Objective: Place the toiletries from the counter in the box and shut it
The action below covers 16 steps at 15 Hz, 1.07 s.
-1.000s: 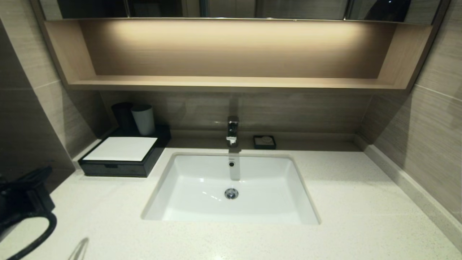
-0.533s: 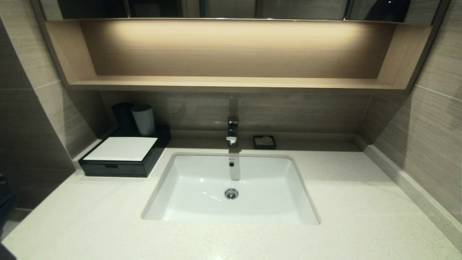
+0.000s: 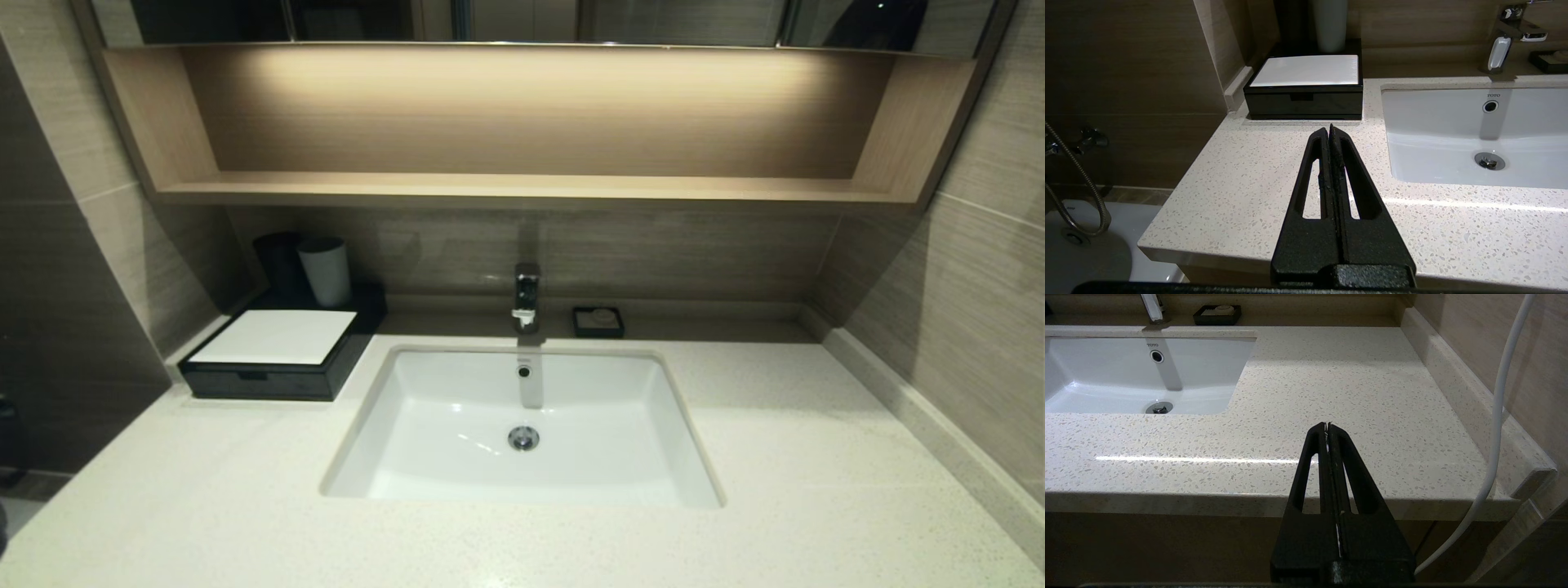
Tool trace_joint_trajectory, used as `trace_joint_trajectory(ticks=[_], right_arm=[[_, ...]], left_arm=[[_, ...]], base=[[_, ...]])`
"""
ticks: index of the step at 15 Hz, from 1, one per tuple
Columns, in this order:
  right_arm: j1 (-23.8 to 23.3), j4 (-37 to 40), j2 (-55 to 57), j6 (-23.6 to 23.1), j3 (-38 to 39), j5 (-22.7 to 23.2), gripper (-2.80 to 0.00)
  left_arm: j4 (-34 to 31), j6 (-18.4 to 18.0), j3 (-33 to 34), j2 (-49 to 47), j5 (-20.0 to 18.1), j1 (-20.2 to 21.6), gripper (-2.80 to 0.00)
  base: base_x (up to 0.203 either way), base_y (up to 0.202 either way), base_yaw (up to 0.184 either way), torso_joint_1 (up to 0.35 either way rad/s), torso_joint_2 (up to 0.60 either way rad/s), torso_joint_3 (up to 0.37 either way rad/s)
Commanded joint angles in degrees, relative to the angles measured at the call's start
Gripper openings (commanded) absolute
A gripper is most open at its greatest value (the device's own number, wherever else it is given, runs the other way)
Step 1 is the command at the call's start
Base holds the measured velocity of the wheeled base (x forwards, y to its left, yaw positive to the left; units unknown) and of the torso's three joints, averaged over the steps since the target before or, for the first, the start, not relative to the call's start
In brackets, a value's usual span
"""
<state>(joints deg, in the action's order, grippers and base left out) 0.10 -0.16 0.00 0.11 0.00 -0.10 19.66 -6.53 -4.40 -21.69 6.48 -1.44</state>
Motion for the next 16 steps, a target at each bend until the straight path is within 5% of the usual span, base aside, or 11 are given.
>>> trace_joint_trajectory(ticks=[1,16], right_arm=[[0.0,0.0,0.0,0.0,0.1,0.0,-2.80],[0.0,0.0,-0.1,0.0,0.1,0.0,-2.80]], left_arm=[[-1.7,-0.1,0.3,4.7,-0.3,0.9,-2.80],[-12.4,-2.0,3.4,20.5,-2.3,1.4,-2.80]], base=[[0.000,0.000,0.000,0.000,0.00,0.000],[0.000,0.000,0.000,0.000,0.00,0.000]])
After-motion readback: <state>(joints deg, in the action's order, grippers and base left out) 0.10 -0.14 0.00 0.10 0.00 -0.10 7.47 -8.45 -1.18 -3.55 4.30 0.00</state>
